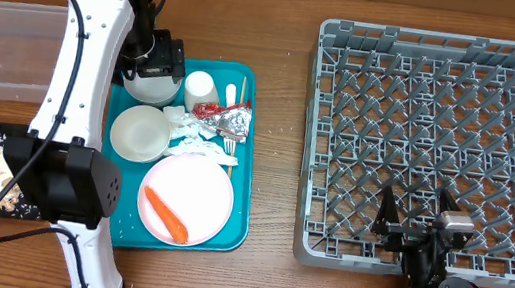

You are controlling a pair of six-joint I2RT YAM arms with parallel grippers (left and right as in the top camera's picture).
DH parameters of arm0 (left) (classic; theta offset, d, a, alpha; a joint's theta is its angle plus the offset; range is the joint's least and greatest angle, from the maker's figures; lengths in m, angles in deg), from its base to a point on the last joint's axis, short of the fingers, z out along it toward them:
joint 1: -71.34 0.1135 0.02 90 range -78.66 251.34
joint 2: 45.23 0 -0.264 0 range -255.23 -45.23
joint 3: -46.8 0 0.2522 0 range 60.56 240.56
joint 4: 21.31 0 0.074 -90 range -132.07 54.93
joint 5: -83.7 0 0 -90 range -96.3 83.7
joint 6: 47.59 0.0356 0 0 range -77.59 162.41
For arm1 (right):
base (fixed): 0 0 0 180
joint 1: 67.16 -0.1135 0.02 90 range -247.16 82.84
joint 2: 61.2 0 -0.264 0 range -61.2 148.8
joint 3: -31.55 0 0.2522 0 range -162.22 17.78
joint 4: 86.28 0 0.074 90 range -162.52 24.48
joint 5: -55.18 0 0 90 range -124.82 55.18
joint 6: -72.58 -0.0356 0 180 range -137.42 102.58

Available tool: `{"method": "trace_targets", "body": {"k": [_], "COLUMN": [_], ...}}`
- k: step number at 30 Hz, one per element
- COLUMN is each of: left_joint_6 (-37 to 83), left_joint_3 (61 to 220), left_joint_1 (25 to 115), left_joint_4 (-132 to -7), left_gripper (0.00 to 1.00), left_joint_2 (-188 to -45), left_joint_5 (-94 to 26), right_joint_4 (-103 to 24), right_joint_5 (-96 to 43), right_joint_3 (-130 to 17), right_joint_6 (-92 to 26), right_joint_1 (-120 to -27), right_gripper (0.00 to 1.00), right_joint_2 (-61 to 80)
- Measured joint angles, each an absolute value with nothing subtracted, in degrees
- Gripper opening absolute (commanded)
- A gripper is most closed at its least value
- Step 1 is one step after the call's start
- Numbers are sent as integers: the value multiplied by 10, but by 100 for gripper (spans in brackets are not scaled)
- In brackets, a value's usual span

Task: Sort waste into correct bins and load items into the dishwasher rack
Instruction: 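Move the left gripper down to the carrot on the white plate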

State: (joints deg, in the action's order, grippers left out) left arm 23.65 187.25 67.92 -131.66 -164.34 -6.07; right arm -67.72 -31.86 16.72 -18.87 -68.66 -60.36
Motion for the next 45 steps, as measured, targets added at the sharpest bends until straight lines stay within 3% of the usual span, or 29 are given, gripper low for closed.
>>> {"method": "trace_targets", "body": {"k": [6, 16, 28, 45], "left_joint_6": [200, 59, -39, -107], "left_joint_3": [1821, 1645, 1336, 1182], "left_joint_1": [679, 676, 658, 627], "left_joint_4": [-1316, -1319, -1127, -989], "left_gripper": [100, 100, 100, 100], "left_joint_2": [-1579, -1369, -1374, -1374], "left_joint_5": [-62, -52, -184, -142], "right_joint_4": [-677, -677, -677, -677], "right_joint_5": [-319, -318, -319, -319], "right_joint_3": [167, 167, 167, 167], "right_joint_6": [-189, -189, -189, -189], "right_joint_1": [-686, -686, -686, -686], "right_gripper": [100, 100, 100, 100], "right_joint_2": [-604, -604, -604, -604]}}
